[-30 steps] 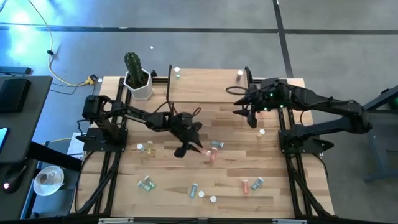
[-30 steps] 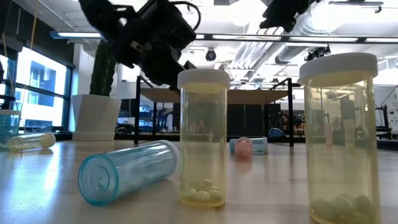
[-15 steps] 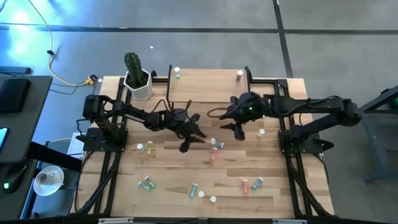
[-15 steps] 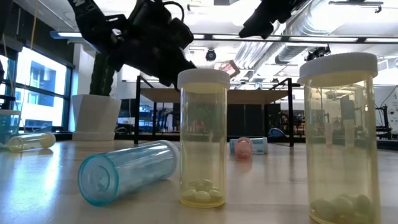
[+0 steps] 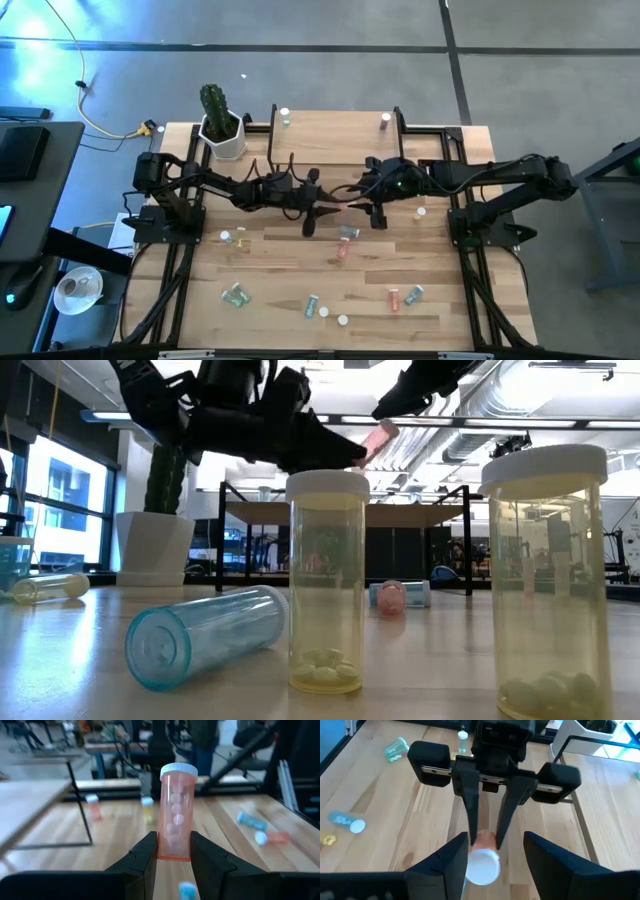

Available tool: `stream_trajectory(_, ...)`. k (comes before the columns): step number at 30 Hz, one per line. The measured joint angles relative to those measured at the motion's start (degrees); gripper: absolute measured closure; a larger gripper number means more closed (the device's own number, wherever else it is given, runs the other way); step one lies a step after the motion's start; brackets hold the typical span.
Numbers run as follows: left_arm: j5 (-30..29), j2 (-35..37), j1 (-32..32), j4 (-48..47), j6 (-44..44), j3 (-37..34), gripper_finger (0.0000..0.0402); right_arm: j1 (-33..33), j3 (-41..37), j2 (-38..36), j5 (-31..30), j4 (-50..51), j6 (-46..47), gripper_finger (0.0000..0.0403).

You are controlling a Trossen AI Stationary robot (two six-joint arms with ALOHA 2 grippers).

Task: Pick and place medicine bottles onto shelf by color
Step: Put the orange pill bottle on the shelf

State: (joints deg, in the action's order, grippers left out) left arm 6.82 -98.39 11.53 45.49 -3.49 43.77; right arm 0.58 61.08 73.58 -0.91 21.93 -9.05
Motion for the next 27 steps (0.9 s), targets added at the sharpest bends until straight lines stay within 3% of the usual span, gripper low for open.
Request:
stream_trajectory(5, -3.1, 0.0, 0.0, 1.2, -0.1, 0.0, 0.0309, 0.0, 0.0, 0.0, -0.7, -1.8, 0.0, 0.0218)
stream_trajectory(16, -3.4, -0.1, 0.1, 5.0, -1.7, 0.0, 0.0309, 0.2, 0.0, -0.1, -4.7, -1.9, 0.2, 0.0218)
stream_trajectory(22, -8.4, -0.1, 0.1, 5.1, -3.9, 0.1, 0.0310, 0.2, 0.0, -1.1, -6.1, -1.9, 0.2, 0.0218)
stream_trajectory(27, -9.0, -0.1, 0.0, 6.7, -4.7, 0.1, 0.0310, 0.2, 0.0, -3.2, -6.6, -1.5, 1.4, 0.0218)
